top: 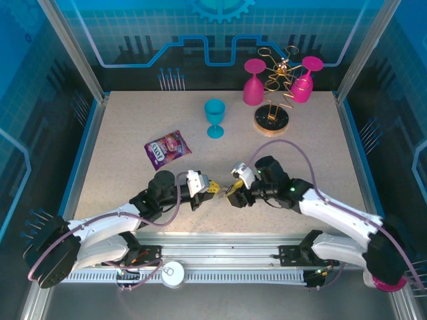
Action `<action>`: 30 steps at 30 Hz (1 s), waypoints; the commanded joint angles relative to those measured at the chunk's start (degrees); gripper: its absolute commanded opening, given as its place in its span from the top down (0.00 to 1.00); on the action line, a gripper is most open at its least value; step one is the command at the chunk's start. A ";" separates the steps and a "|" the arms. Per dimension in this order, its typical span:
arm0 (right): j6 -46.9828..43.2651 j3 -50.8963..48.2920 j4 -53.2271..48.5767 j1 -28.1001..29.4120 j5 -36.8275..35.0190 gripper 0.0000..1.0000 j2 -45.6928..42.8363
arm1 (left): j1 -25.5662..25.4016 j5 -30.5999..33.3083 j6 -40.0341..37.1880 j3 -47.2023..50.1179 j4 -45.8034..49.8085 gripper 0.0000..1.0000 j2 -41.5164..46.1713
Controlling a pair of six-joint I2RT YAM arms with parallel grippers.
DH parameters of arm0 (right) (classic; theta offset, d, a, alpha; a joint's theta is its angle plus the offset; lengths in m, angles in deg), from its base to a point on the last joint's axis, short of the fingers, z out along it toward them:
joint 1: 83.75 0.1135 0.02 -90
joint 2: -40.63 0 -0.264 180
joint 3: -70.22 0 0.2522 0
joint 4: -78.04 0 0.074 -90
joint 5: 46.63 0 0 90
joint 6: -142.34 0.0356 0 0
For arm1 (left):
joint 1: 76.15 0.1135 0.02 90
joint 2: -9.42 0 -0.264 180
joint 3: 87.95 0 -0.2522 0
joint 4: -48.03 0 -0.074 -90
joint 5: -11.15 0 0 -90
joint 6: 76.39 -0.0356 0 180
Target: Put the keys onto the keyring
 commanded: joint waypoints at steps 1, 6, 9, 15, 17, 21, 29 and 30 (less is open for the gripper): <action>-6.10 -2.79 -0.63 -0.91 -3.68 0.44 -7.36 | -0.21 -1.73 0.82 -0.51 -3.60 1.00 1.14; -9.47 -6.56 9.89 -0.45 3.27 0.54 -14.14 | -0.21 -2.00 3.20 -0.84 -6.08 1.00 0.54; -6.67 -7.60 17.78 -0.48 4.71 0.62 -12.27 | -0.23 -2.53 4.45 -1.02 -6.86 1.00 0.55; -0.54 -7.90 28.06 -0.19 9.73 0.66 -4.93 | -0.25 -4.01 5.21 -1.15 -7.31 1.00 0.44; -0.13 -7.96 28.93 -0.15 9.64 0.66 -3.76 | -0.22 -4.33 5.56 -1.20 -7.73 1.00 0.35; 0.06 -8.09 29.75 0.02 10.25 0.66 -2.19 | -0.36 -4.72 5.96 -1.31 -8.20 1.00 0.11; -1.93 -8.26 29.25 0.38 10.82 0.70 -0.94 | -0.32 -5.07 6.64 -1.54 -9.31 1.00 -0.66; -1.98 -8.24 29.63 0.38 10.89 0.72 -0.64 | -0.31 -5.27 6.92 -1.55 -9.58 1.00 -0.94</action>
